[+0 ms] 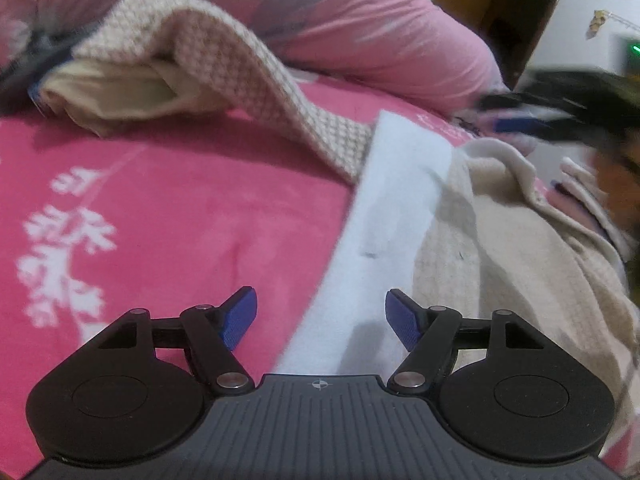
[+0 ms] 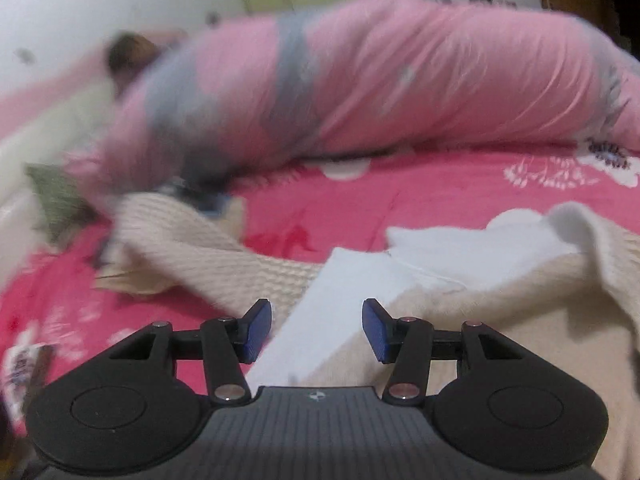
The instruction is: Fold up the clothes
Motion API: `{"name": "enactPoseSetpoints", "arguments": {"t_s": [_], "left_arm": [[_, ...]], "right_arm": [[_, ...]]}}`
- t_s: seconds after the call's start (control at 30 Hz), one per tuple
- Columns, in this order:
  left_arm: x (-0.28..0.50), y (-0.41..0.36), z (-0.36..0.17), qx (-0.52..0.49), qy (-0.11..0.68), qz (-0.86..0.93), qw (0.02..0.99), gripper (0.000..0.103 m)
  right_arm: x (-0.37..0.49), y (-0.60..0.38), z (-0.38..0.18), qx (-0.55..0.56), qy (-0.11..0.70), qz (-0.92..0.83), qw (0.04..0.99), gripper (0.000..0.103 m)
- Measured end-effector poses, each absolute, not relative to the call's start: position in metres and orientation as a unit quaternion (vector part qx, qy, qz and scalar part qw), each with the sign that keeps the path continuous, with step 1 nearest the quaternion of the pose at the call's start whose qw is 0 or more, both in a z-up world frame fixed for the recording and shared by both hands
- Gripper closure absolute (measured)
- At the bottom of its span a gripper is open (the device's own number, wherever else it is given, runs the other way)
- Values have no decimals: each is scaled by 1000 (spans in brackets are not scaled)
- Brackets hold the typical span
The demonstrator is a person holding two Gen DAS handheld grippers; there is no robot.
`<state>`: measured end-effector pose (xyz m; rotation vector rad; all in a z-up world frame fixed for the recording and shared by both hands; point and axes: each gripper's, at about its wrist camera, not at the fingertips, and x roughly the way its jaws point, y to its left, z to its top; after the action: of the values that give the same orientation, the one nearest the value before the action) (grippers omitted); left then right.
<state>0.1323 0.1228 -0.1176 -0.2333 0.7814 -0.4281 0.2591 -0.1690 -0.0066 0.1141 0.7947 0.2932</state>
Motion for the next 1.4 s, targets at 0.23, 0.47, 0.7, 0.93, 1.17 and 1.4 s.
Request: {"name": "enactPoseSetpoints", "arguments": {"t_s": [0.23, 0.47, 0.7, 0.93, 1.17, 1.4], "left_arm": [[122, 105, -126, -82, 359, -220, 903, 41], [111, 89, -130, -62, 345, -249, 903, 41], [107, 103, -114, -70, 319, -217, 920, 40], [106, 122, -103, -25, 321, -198, 926, 33], [89, 113, -86, 34, 292, -209, 933, 31], [83, 98, -101, 78, 366, -247, 894, 30]], "right_arm": [[342, -117, -58, -31, 441, 90, 893, 40], [356, -111, -75, -23, 455, 66, 888, 37], [342, -110, -81, -76, 431, 67, 897, 75], [281, -176, -49, 64, 345, 99, 931, 87], [248, -252, -58, 224, 312, 99, 918, 90], [218, -295, -87, 298, 300, 94, 901, 90]]}}
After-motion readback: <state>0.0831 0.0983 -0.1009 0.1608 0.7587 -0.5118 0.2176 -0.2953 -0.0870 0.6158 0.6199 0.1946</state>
